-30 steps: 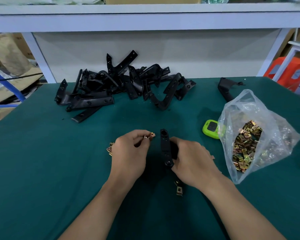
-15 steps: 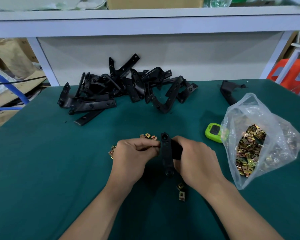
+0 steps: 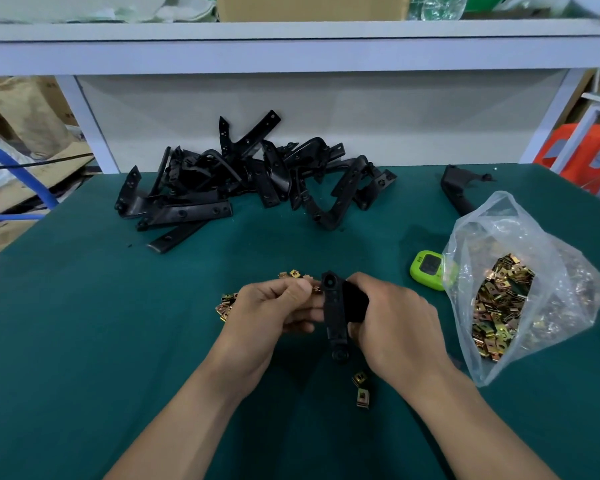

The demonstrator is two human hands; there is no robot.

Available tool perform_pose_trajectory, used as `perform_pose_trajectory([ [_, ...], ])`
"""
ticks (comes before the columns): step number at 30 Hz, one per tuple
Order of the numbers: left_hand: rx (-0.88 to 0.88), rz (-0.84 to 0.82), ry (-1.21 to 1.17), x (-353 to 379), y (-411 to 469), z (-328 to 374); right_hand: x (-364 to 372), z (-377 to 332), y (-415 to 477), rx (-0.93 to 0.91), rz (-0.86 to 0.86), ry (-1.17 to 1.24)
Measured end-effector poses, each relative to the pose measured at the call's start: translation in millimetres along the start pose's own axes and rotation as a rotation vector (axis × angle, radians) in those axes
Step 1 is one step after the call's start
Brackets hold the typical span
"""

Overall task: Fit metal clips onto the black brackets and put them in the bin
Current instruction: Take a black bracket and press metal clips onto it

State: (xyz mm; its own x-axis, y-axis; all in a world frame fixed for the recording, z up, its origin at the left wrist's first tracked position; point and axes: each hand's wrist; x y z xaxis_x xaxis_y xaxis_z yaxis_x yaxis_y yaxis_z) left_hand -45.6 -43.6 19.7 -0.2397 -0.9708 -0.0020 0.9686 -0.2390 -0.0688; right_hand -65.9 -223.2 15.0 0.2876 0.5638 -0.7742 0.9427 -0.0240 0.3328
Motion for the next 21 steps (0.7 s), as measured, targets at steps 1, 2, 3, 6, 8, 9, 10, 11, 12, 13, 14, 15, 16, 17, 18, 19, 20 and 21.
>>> perform_pose_trajectory([
  [1,0.005,0.011,0.017,0.5,0.0,0.3,-0.3,0.0,0.1,0.005,0.003,0.009],
  [2,0.012,0.027,0.038,0.8,-0.1,0.3,-0.5,0.2,0.1,0.009,0.004,0.02],
  [3,0.022,0.039,0.062,1.2,-0.1,-0.3,-0.7,0.5,0.1,0.01,0.005,0.028],
  [6,0.049,0.059,0.097,4.7,-1.1,-2.7,0.9,-0.2,-0.5,-0.009,0.0,0.019],
  [8,0.052,0.094,0.092,7.8,-1.2,-3.8,2.1,-1.2,-0.9,-0.014,0.002,0.015],
  [9,0.053,0.112,0.091,8.7,-1.1,-4.4,2.1,-1.4,-0.9,-0.007,0.009,0.02],
  [10,0.055,0.123,0.096,9.5,-1.3,-4.5,1.6,-1.3,-0.8,0.006,0.017,0.031],
  [11,0.058,0.128,0.108,10.0,-1.7,-4.7,0.8,-1.0,-0.6,0.019,0.025,0.043],
  [12,0.06,0.128,0.119,10.5,-2.1,-4.9,0.1,-0.9,-0.6,0.027,0.026,0.051],
  [13,0.062,0.125,0.128,11.1,-2.3,-5.4,-0.4,-1.1,-0.6,0.028,0.019,0.051],
  [14,0.065,0.12,0.135,11.5,-2.8,-5.2,-0.4,-1.8,-0.8,0.024,0.007,0.047],
  [15,0.069,0.116,0.141,11.9,-3.0,-5.3,-0.5,-2.7,-0.9,0.022,-0.006,0.041],
  [16,0.071,0.115,0.144,11.8,-2.9,-5.7,-0.8,-3.6,-1.0,0.027,-0.015,0.036],
  [17,0.073,0.115,0.144,11.7,-2.5,-6.3,-1.2,-4.2,-0.7,0.037,-0.022,0.033],
  [18,0.072,0.119,0.139,11.8,-2.5,-6.4,-1.6,-4.9,-0.5,0.05,-0.026,0.031],
  [19,0.07,0.127,0.134,12.2,-2.4,-6.9,-2.1,-5.4,-0.3,0.062,-0.027,0.03],
  [20,0.069,0.141,0.13,13.0,-2.0,-7.9,-2.4,-6.4,-0.3,0.072,-0.028,0.03],
  [21,0.071,0.158,0.129,14.0,-1.6,-9.7,-2.7,-7.5,-0.6,0.08,-0.031,0.033],
])
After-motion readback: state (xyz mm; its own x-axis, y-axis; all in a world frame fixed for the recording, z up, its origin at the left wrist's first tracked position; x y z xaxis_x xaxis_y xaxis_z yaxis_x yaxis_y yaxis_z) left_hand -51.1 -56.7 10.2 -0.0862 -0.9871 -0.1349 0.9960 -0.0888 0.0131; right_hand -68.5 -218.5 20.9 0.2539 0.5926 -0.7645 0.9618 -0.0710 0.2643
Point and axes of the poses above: each hand's wrist, its own y-axis towards the middle knuckle, its own x-axis out of the palm, z = x × y, and after that the axes turned 13 degrees about y, right-handed
